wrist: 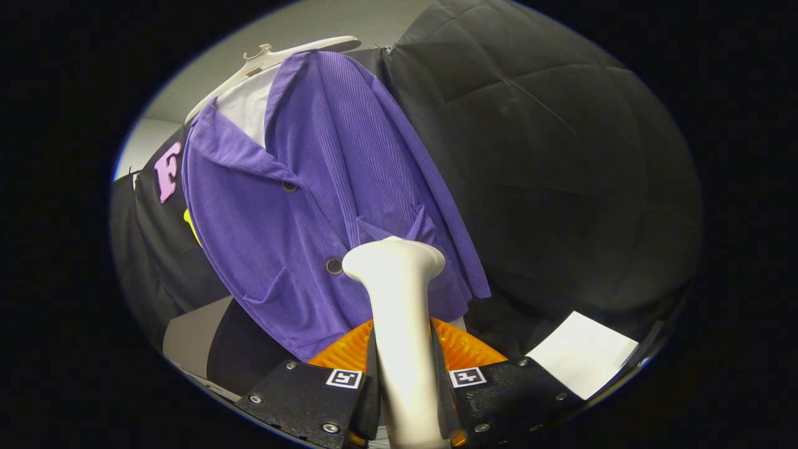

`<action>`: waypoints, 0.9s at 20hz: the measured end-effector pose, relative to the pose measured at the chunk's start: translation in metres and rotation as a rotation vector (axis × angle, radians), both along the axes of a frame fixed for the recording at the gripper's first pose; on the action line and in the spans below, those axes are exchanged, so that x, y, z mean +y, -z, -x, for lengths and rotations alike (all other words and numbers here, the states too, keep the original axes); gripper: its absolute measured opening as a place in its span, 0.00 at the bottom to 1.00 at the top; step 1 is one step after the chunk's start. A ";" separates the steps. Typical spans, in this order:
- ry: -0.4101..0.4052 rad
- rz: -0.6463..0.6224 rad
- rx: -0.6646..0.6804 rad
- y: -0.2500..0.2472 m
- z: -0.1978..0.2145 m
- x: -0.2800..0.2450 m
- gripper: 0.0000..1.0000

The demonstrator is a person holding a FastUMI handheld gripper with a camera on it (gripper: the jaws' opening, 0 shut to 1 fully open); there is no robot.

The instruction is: Iron the clothes twice with a garment steamer, once on the left side and once on the right side.

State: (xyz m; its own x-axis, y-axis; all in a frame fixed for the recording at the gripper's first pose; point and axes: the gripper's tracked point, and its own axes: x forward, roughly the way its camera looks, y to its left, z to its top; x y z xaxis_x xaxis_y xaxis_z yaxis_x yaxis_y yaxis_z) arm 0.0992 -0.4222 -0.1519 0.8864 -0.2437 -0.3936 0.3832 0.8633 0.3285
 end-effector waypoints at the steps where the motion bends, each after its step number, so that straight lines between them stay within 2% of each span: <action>1: 0.000 0.000 0.014 0.007 0.001 0.002 0.36; 10: -0.058 -0.007 0.128 0.069 0.020 0.038 0.36; 18: -0.141 -0.047 0.132 0.078 0.055 0.097 0.36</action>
State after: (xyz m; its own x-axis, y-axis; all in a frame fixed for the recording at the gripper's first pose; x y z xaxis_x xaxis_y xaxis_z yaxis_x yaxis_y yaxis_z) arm 0.0444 -0.3255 -0.2301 0.8501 -0.0993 -0.5171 0.3022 0.8963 0.3246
